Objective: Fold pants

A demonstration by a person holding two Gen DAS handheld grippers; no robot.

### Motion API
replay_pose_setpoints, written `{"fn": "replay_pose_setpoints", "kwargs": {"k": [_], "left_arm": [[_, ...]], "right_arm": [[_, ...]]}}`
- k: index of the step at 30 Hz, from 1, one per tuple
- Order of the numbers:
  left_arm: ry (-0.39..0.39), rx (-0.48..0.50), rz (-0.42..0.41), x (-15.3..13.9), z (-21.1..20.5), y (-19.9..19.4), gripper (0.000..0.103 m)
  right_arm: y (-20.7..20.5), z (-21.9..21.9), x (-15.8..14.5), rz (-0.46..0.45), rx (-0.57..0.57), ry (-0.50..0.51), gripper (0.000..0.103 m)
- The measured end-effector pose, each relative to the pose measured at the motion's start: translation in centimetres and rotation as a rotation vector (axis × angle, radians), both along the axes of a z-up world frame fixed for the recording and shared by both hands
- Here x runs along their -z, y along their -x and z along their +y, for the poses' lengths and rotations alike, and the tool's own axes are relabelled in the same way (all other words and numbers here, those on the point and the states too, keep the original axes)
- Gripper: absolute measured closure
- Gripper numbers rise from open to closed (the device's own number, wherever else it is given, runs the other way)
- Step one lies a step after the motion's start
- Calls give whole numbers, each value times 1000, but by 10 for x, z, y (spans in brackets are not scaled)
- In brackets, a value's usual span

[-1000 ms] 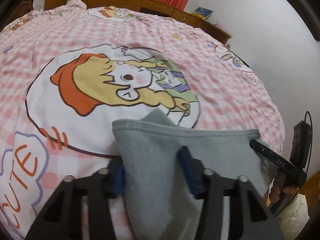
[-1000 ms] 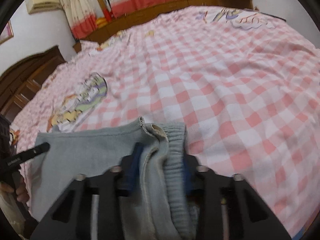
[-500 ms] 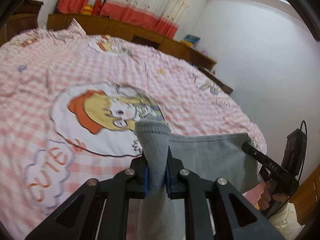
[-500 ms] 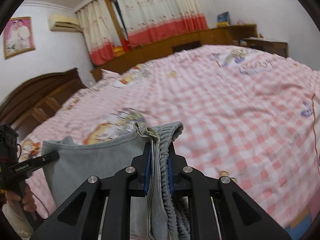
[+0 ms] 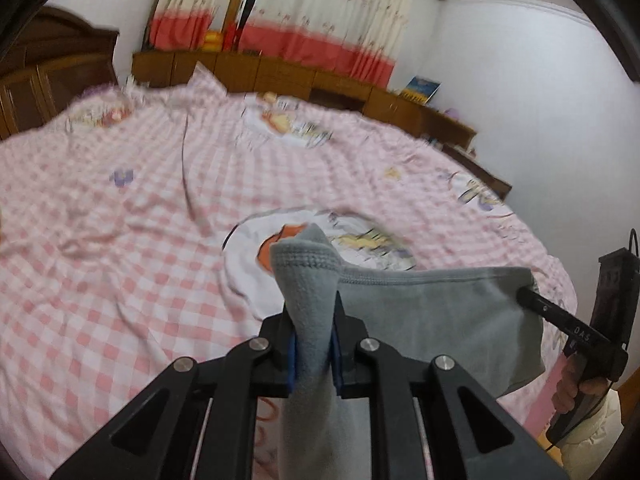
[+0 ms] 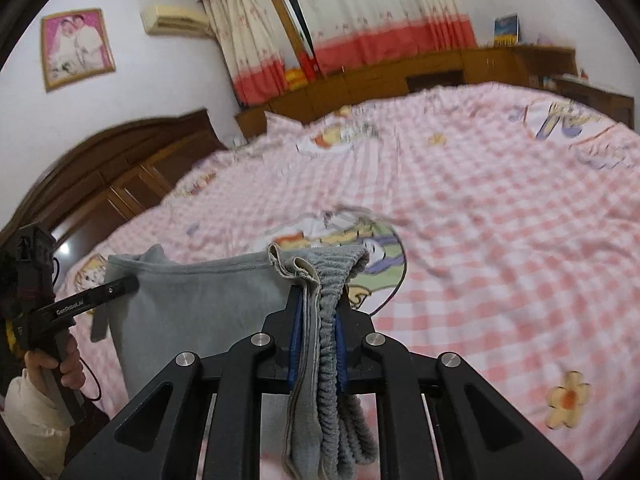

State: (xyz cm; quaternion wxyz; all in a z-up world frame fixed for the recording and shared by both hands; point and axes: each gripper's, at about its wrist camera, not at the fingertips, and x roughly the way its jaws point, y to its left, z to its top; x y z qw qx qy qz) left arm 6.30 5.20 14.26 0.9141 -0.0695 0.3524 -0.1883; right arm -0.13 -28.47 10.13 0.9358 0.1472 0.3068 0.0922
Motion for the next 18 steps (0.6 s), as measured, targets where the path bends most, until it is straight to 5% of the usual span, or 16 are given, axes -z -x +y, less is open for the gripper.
{"fn": "replay_pose_setpoints", "kwargs": {"k": [8, 13, 18], "left_arm": [[-62, -4, 171, 88, -3, -72, 87], [-116, -4, 199, 116, -3, -83, 65], [-95, -6, 217, 119, 4, -87, 57]], "right_arm": [[-58, -6, 64, 146, 35, 69, 88], [-75, -16, 99, 231, 28, 50, 70], [-74, -21, 97, 235, 20, 34, 68]]}}
